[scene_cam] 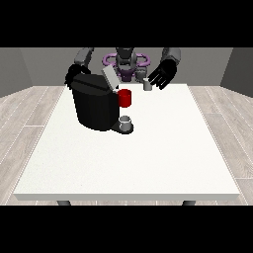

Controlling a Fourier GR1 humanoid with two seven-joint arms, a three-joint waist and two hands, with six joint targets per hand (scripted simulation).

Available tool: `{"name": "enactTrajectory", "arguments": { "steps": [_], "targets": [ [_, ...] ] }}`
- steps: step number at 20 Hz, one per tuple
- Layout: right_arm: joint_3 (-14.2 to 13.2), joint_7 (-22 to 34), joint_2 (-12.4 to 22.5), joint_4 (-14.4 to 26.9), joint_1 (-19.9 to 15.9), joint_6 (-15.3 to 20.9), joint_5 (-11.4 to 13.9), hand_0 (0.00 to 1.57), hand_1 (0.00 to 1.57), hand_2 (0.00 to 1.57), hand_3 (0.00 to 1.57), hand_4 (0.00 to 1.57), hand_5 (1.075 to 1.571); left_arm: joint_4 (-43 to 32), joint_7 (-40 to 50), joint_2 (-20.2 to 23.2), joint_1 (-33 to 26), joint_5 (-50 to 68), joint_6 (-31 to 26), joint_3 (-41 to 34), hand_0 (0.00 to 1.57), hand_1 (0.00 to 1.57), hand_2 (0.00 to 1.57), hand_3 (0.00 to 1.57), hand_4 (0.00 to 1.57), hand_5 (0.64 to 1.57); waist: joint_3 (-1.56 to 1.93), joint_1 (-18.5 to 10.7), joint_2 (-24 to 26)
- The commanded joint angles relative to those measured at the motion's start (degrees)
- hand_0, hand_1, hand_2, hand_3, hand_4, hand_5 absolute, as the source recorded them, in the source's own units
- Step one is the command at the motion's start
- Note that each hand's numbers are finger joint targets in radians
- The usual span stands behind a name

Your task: Insert the coffee pod into the coffee machine and close the lid

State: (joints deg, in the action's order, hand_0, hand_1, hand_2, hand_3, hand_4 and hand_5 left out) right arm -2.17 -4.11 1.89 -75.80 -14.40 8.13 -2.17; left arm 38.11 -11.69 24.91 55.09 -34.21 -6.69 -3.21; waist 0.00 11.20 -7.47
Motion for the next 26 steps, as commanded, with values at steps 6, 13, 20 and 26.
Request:
{"name": "enactTrajectory", "arguments": {
  "steps": [6,13,20,26],
  "targets": [
    [3.34,2.81,-0.78,-4.75,-1.43,0.28,1.88,0.00,0.00,0.00,0.00,0.50,1.571,-2.17,5.46,2.39,7.75,0.29,0.38,-3.91,1.24,1.24,1.26,1.20,0.48,1.571,-0.01,6.19,-2.78],
    [-0.04,-2.32,-0.20,-1.20,-3.61,0.79,0.90,0.00,0.00,0.00,0.00,0.48,1.571,-0.25,5.46,2.38,12.47,-0.03,-1.47,-3.53,1.28,1.28,1.33,1.26,0.52,1.571,0.02,4.84,-6.38],
    [2.24,3.35,-1.10,-6.36,-3.93,2.26,2.02,0.00,0.00,0.00,0.00,0.51,1.571,-3.39,4.38,3.04,11.20,-0.92,-0.44,-4.23,1.31,1.31,1.33,1.24,0.49,1.571,-0.01,6.99,-6.50],
    [-2.06,0.32,2.04,-0.78,-5.68,-0.33,-0.41,0.00,0.00,0.00,0.00,0.51,1.571,-1.34,6.90,0.77,14.05,-1.49,-2.39,-2.95,1.32,1.32,1.33,1.23,0.51,1.571,0.03,4.72,-6.79]
  ]
}}
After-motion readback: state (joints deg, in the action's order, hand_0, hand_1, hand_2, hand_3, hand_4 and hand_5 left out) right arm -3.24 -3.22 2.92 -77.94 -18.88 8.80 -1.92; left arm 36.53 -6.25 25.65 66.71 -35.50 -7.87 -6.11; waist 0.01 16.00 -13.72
